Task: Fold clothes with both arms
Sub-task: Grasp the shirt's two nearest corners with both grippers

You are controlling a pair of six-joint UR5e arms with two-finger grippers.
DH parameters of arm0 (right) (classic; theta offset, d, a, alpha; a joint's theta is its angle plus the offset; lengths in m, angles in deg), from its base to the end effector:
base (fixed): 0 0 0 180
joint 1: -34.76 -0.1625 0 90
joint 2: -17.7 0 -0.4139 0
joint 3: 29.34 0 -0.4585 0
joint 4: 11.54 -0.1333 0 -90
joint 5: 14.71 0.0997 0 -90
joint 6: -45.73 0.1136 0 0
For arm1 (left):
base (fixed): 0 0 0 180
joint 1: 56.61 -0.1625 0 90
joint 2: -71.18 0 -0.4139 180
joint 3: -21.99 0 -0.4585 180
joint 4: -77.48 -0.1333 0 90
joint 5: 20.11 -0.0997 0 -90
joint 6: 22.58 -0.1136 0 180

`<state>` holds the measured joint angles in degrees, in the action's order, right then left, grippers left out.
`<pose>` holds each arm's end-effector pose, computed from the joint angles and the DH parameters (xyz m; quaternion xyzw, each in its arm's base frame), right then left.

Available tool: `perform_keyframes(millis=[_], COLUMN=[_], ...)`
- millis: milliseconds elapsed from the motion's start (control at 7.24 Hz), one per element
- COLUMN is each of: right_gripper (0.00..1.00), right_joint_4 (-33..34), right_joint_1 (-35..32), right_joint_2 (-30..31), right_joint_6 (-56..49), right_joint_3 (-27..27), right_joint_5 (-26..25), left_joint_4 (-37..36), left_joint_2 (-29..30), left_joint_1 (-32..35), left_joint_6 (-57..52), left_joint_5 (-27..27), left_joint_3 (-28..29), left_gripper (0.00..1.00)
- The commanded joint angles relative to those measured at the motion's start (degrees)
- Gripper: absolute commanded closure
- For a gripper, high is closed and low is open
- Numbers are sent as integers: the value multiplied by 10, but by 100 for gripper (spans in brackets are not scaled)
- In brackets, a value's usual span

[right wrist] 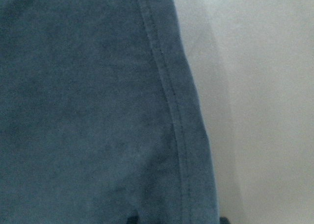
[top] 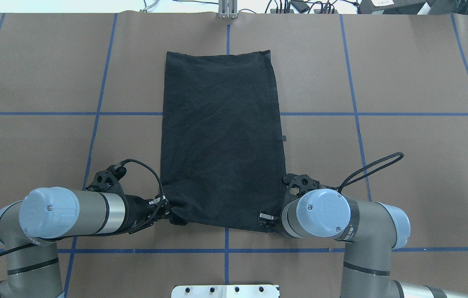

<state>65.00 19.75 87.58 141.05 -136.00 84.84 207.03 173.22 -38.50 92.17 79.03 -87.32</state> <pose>-0.6073 -0.2813 0.2716 -0.0394 -0.4279 0.1245 0.8944 0.5501 -0.3012 0.2712 -0.0983 0.5734 -0.2537 0.7728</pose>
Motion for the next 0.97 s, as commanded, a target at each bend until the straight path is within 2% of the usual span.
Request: perform_keyframes(millis=[0,276,552,828], right_gripper=[100,100,100,100], right_joint_4=[0,0,1,-3], right_joint_1=[-5,-12,-16,-29], right_joint_2=[0,-1,-1,10], right_joint_6=[-1,-1,0,-1], right_joint_3=[-2,-4,-33,-47], right_joint_5=[8,9,11,74], left_joint_4=[0,0,0,0], left_joint_2=[0,0,2,-3], left_joint_1=[0,0,-1,0], left_joint_6=[1,1,2,1], left_joint_5=[0,0,0,1], left_joint_3=[0,1,0,-17], left_gripper=[100,100,100,100])
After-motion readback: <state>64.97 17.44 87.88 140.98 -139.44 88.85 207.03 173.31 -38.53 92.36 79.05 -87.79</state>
